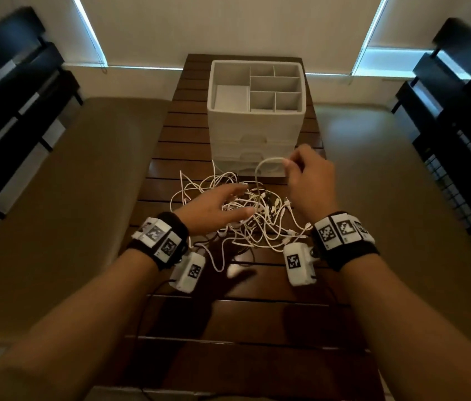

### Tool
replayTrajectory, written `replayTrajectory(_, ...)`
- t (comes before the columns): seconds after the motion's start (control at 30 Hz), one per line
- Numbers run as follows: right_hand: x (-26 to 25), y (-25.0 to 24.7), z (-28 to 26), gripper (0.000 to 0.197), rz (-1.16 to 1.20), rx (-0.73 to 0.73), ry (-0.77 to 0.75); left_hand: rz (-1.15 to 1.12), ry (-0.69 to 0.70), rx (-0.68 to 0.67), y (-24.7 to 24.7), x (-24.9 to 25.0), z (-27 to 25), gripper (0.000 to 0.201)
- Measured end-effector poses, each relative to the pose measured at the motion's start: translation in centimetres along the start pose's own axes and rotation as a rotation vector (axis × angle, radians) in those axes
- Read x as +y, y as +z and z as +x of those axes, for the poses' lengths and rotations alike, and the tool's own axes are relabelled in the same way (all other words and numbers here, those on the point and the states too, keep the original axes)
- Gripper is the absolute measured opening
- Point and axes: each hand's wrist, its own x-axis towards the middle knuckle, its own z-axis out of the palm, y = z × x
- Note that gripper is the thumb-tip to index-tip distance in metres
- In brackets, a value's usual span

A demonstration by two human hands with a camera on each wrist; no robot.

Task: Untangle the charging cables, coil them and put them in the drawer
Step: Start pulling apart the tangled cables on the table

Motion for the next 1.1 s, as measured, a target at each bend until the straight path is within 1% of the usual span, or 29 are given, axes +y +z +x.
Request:
replayTrajectory(0.03,-0.9,-0.2,0.1,0.012,0.049,0.019,-0.039,-0.052,0.021,0.005,1.1,0.2,0.3,0.083)
replayTrajectory(0.07,-1.8,-0.6,0.1,0.01,0.09,0.034,-0.082,-0.1,0.033,0.002,2.0,0.2,0.8,0.08)
replayTrajectory(0.1,-2.6,-1.1,0.1,0.009,0.126,0.063,-0.122,-0.122,0.043,-0.006,2.7,-0.1,1.2,0.069)
replayTrajectory(0.17,-3.4,-2.3,0.2,0.009,0.194,0.18,-0.171,-0.109,0.053,-0.011,3.2,-0.9,1.6,0.04)
replayTrajectory(0.2,-3.4,-2.9,0.3,0.008,0.189,0.235,-0.181,-0.122,0.045,0.002,3.2,-1.3,1.7,0.03)
replayTrajectory(0.23,-3.1,-3.4,0.5,0.007,0.142,0.252,-0.177,-0.142,0.036,0.037,3.1,-1.5,1.6,0.029)
replayTrajectory(0.3,-1.8,-3.8,0.7,0.006,-0.127,0.172,-0.117,-0.085,0.035,0.181,2.3,-1.6,1.3,0.036)
replayTrajectory(0.33,-1.2,-3.7,0.5,0.012,-0.3,0.098,-0.066,-0.013,0.036,0.231,1.8,-1.3,1.2,0.037)
replayTrajectory(0.37,-0.9,-3.4,0.1,0.027,-0.43,0.029,-0.024,0.059,0.039,0.24,1.2,-0.8,1.2,0.037)
replayTrajectory(0.4,-1.2,-3.0,-0.5,0.043,-0.472,-0.019,-0.019,0.134,0.044,0.216,0.6,-0.1,1.2,0.036)
replayTrajectory(0.43,-1.7,-2.3,-1.3,0.058,-0.454,-0.037,-0.08,0.21,0.05,0.182,0.0,0.7,1.2,0.035)
replayTrajectory(0.47,-2.4,-1.5,-1.8,0.07,-0.435,-0.055,-0.192,0.283,0.056,0.155,-0.4,1.5,1.3,0.034)
replayTrajectory(0.5,-3.3,-0.7,-2.4,0.079,-0.459,-0.091,-0.305,0.346,0.055,0.137,-0.7,2.3,1.4,0.033)
replayTrajectory(0.53,-3.8,0.2,-2.7,0.087,-0.508,-0.128,-0.38,0.405,0.051,0.127,-1.1,3.0,1.5,0.031)
replayTrajectory(0.57,-4.2,0.9,-3.0,0.093,-0.559,-0.127,-0.406,0.456,0.041,0.122,-1.4,3.7,1.7,0.03)
replayTrajectory(0.63,-5.0,1.1,-3.2,0.097,-0.545,0.001,-0.351,0.523,-0.004,0.13,-2.2,4.5,2.0,0.032)
replayTrajectory(0.67,-5.4,0.9,-3.2,0.095,-0.475,0.085,-0.317,0.541,-0.041,0.134,-2.5,4.6,2.0,0.034)
replayTrajectory(0.7,-5.8,0.5,-3.2,0.093,-0.393,0.141,-0.33,0.56,-0.075,0.139,-2.9,4.7,2.0,0.036)
replayTrajectory(0.73,-6.2,0.3,-3.1,0.091,-0.344,0.138,-0.403,0.585,-0.096,0.142,-3.4,4.8,1.9,0.035)
replayTrajectory(0.77,-6.5,0.3,-3.2,0.09,-0.337,0.067,-0.498,0.608,-0.1,0.133,-3.8,5.0,1.9,0.03)
replayTrajectory(0.8,-6.4,0.7,-3.2,0.09,-0.353,-0.061,-0.572,0.625,-0.076,0.119,-4.1,5.3,1.8,0.024)
replayTrajectory(0.83,-6.0,1.2,-3.1,0.09,-0.372,-0.218,-0.576,0.619,-0.024,0.112,-4.4,5.8,1.7,0.02)
replayTrajectory(0.87,-5.4,1.8,-3.0,0.088,-0.348,-0.357,-0.501,0.586,0.045,0.119,-4.7,6.3,1.7,0.019)
replayTrajectory(0.9,-4.6,2.3,-2.9,0.08,-0.291,-0.44,-0.392,0.53,0.109,0.132,-5.0,6.6,1.7,0.02)
replayTrajectory(0.93,-3.7,2.7,-2.6,0.065,-0.254,-0.448,-0.321,0.461,0.16,0.15,-5.2,6.8,1.6,0.021)
replayTrajectory(0.97,-3.1,3.0,-2.3,0.046,-0.246,-0.412,-0.289,0.389,0.199,0.169,-5.3,6.7,1.4,0.021)
replayTrajectory(1.03,-2.6,3.2,-1.8,0.016,-0.245,-0.331,-0.315,0.21,0.226,0.21,-5.1,5.8,1.1,0.019)
replayTrajectory(1.07,-2.6,3.1,-1.6,0.01,-0.233,-0.295,-0.324,0.103,0.222,0.229,-4.9,5.0,0.9,0.022)
replayTrajectory(1.1,-2.7,2.9,-1.4,0.011,-0.224,-0.255,-0.326,0.012,0.213,0.242,-4.6,4.0,0.7,0.026)
